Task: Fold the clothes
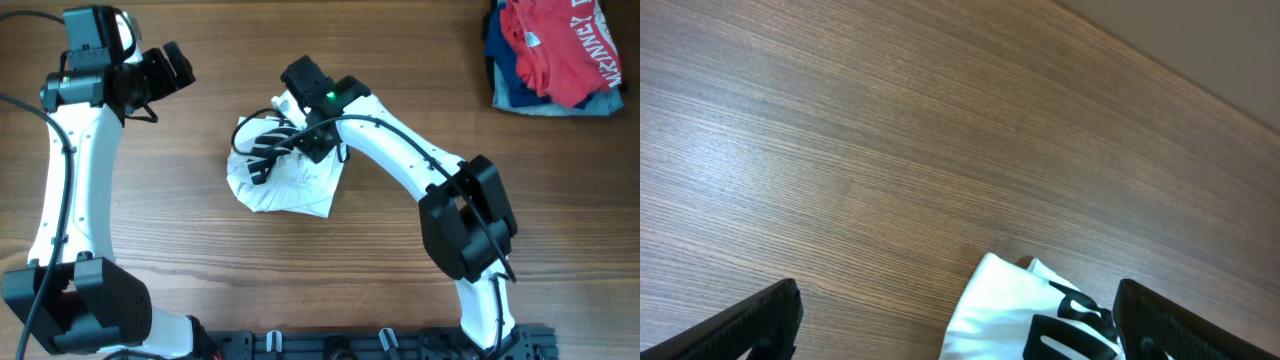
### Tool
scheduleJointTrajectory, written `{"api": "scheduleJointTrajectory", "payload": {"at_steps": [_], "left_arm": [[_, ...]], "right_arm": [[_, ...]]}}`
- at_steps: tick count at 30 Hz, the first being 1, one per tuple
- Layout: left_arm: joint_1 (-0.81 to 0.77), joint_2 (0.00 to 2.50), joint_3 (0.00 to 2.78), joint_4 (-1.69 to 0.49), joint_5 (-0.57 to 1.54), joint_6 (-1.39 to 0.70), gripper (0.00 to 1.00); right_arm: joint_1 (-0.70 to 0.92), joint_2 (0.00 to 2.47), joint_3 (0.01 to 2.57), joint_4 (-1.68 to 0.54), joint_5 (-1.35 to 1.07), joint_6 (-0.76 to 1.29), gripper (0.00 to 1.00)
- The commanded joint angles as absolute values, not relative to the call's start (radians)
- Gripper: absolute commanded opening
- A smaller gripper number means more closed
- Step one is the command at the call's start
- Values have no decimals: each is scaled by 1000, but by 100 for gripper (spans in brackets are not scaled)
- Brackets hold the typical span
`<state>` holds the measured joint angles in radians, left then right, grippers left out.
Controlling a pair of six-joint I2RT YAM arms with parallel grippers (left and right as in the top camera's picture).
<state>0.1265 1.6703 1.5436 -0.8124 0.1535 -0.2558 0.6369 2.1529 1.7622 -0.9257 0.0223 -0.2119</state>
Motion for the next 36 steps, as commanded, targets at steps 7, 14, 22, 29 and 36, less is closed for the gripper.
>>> {"api": "scheduleJointTrajectory", "payload": {"at_steps": [7, 14, 22, 29, 36], "left_arm": [[130, 1678, 1539, -818, 143, -239, 100], [130, 1678, 1539, -818, 121, -239, 100], [131, 1678, 1539, -817, 84, -239, 100], [131, 1678, 1539, -818, 84, -239, 100], [131, 1678, 1539, -820, 84, -239, 100]], "right_arm": [[518, 2177, 1772, -1074, 134, -22, 6], [474, 2141, 1806, -1120, -35, -86, 6], [508, 1989, 1848, -1114, -287, -280, 47], [570, 2001, 1840, -1100, -272, -315, 59], [643, 2067, 1818, -1085, -242, -325, 58]]}}
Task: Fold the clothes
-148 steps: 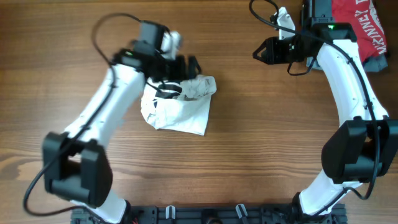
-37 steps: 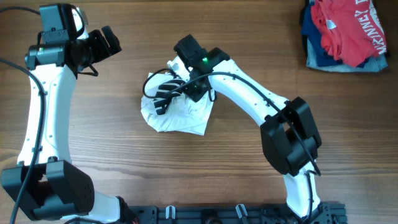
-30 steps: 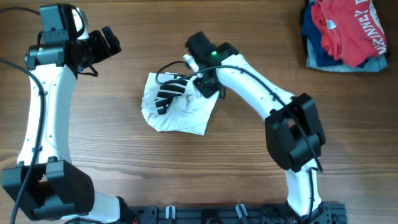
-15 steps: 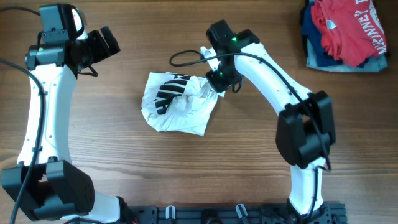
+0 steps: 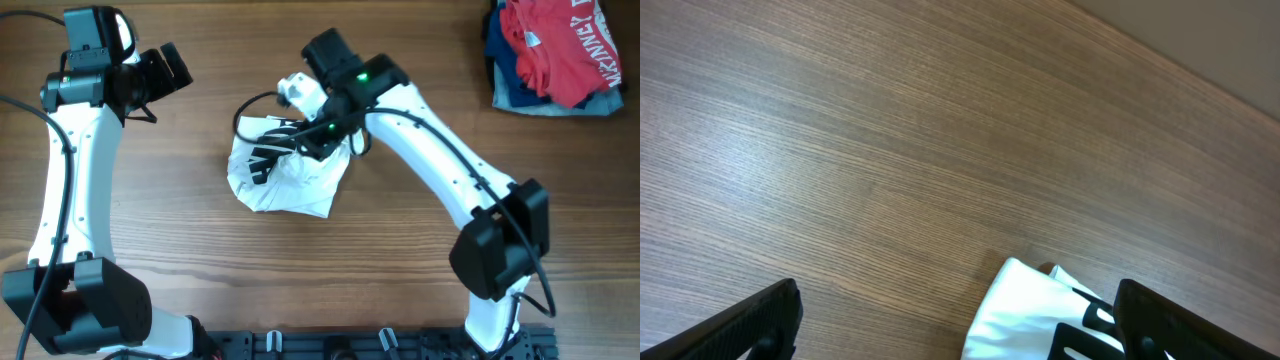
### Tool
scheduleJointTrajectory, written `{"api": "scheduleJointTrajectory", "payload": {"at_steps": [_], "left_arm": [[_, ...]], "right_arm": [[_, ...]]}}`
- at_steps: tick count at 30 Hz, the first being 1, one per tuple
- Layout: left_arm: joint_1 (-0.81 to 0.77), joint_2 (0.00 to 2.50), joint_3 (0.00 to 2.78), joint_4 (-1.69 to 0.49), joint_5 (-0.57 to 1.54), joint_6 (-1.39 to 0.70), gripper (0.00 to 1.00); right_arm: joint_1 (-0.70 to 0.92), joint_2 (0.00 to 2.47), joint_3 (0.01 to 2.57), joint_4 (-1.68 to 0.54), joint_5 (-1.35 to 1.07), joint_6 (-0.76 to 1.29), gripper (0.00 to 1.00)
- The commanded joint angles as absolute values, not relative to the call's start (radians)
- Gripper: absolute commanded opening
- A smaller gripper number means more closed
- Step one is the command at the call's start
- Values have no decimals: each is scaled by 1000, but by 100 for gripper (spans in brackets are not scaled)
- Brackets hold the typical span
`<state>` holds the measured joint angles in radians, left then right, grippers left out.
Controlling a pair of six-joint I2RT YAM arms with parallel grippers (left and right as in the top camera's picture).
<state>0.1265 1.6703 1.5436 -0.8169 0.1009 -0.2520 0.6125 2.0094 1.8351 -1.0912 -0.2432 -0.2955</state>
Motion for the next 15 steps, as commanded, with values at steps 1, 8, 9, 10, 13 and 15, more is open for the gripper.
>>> {"api": "scheduleJointTrajectory", "payload": {"at_steps": [1, 8, 9, 10, 13, 15], "left_arm": [[131, 1678, 1539, -821, 84, -239, 100], [131, 1678, 1539, -836, 85, -239, 100], [131, 1678, 1539, -840, 84, -239, 100], [131, 1678, 1539, -844, 85, -239, 100], [131, 1678, 1539, -859, 85, -239, 100], [131, 1678, 1539, -869, 85, -239, 100]], "right_arm": [[649, 2084, 1813, -1085, -236, -326, 58], [689, 2163, 1805, -1095, -243, -345, 58], [696, 2165, 1805, -1093, -242, -351, 58], [705, 2173, 1805, -1084, -232, -352, 58], [720, 2201, 1805, -1059, -189, -352, 59], [723, 2219, 1805, -1045, -179, -354, 59]]}}
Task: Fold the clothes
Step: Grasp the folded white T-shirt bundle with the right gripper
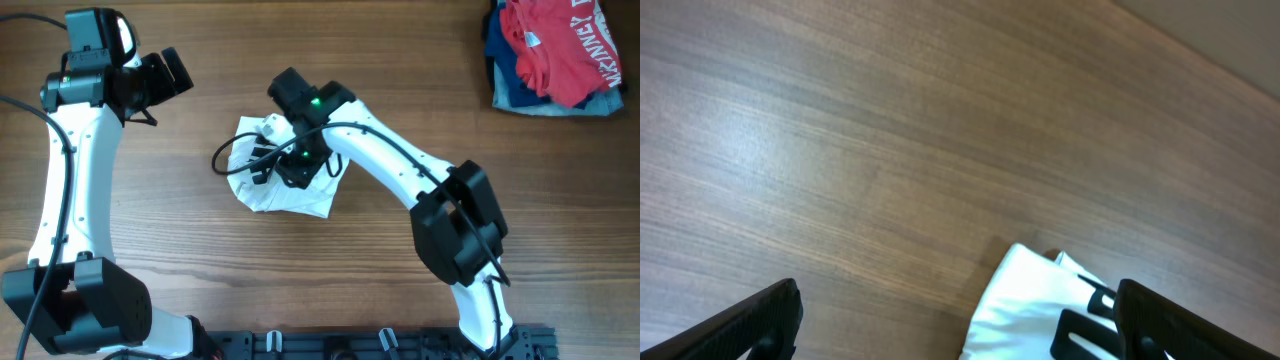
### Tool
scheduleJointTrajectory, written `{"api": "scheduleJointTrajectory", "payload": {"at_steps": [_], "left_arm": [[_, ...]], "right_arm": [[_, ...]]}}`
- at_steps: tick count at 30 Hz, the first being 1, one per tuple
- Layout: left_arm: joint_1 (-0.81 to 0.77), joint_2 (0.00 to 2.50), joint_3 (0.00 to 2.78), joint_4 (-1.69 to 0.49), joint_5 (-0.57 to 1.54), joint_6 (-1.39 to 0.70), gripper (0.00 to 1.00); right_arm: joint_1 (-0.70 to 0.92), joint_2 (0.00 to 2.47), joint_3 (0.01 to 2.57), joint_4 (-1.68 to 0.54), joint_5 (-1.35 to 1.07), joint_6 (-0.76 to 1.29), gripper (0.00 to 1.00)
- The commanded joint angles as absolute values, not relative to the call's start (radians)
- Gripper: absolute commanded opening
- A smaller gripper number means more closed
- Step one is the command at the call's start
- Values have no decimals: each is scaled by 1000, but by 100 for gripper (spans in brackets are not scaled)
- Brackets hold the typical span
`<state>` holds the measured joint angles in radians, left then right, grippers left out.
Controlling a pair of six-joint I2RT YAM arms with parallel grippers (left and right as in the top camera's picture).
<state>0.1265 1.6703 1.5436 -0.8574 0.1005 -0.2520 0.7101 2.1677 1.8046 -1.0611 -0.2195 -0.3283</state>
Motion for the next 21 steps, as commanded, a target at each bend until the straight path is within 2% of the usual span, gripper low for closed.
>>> {"api": "scheduleJointTrajectory", "payload": {"at_steps": [1, 5, 10, 12, 15, 21], "left_arm": [[131, 1678, 1539, -873, 84, -239, 100], [131, 1678, 1539, -888, 84, -239, 100], [131, 1678, 1539, -889, 84, -239, 100], [131, 1678, 1539, -892, 84, -239, 100], [131, 1678, 1539, -894, 84, -239, 100], [131, 1678, 1539, -893, 84, -239, 100]], "right_arm": [[723, 2221, 1805, -1043, -179, -357, 59], [722, 2228, 1805, -1031, -165, -360, 53], [722, 2227, 1808, -973, -83, -298, 20], [722, 2227, 1829, -984, -74, -274, 12], [722, 2214, 1853, -1034, -73, -258, 6], [720, 2125, 1855, -1219, -81, -148, 4]]}}
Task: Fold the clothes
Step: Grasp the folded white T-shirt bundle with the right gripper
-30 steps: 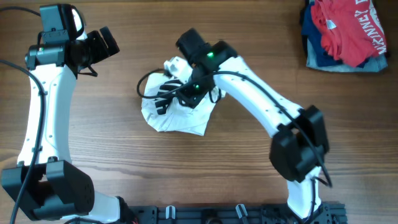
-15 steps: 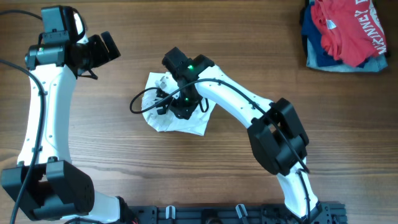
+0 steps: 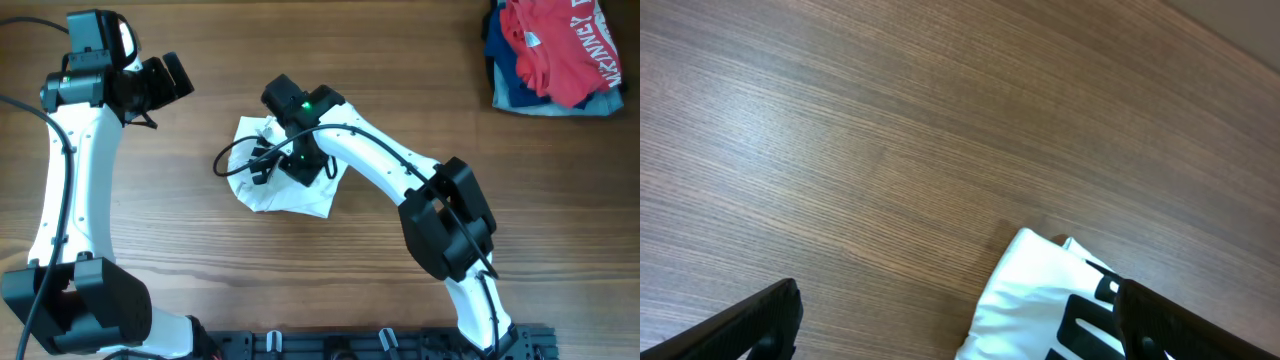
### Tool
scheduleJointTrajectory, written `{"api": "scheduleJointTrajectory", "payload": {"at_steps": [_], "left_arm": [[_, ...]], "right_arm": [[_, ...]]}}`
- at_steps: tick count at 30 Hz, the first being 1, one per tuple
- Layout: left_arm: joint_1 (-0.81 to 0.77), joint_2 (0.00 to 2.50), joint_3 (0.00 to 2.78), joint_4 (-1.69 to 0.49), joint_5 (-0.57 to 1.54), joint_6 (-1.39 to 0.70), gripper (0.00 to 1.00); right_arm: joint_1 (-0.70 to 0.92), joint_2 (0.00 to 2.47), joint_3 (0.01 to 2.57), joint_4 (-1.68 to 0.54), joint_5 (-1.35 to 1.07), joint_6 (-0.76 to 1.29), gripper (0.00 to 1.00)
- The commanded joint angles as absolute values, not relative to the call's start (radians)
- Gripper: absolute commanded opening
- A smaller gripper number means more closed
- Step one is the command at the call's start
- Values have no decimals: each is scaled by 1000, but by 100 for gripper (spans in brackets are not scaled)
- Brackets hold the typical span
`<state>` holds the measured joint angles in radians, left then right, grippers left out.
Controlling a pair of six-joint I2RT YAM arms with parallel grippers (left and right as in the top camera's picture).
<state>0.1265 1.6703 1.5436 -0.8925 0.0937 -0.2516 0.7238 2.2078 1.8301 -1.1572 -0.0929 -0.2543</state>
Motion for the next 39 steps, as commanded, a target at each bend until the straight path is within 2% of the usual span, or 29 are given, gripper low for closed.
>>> {"api": "scheduleJointTrajectory", "payload": {"at_steps": [1, 6, 16, 19, 24, 28, 30, 33, 35, 39], "left_arm": [[131, 1678, 1539, -892, 84, -239, 100], [131, 1678, 1539, -891, 84, -239, 100], [131, 1678, 1539, -884, 46, -238, 100], [131, 1678, 1539, -884, 46, -239, 100], [131, 1678, 1539, -884, 46, -238, 100], [131, 1678, 1539, -884, 46, -238, 100], [131, 1678, 1539, -884, 46, -238, 100], [131, 1678, 1539, -884, 47, -239, 100], [131, 1678, 1539, -884, 47, -239, 100], [131, 1678, 1539, -884, 47, -239, 100]], "right_arm": [[719, 2108, 1855, -1262, -90, -93, 4], [717, 2093, 1850, -1378, -179, -49, 4], [685, 2093, 1798, -1468, -158, 21, 4], [659, 2093, 1743, -1460, -65, 65, 4], [607, 2093, 1668, -1397, -89, 51, 6], [581, 2073, 1680, -1364, -90, 51, 20], [572, 2050, 1695, -1349, -99, 51, 31], [554, 2001, 1710, -1313, -117, 52, 58], [543, 1977, 1711, -1270, -155, 55, 71], [527, 1974, 1706, -1169, -300, 13, 80]]}}
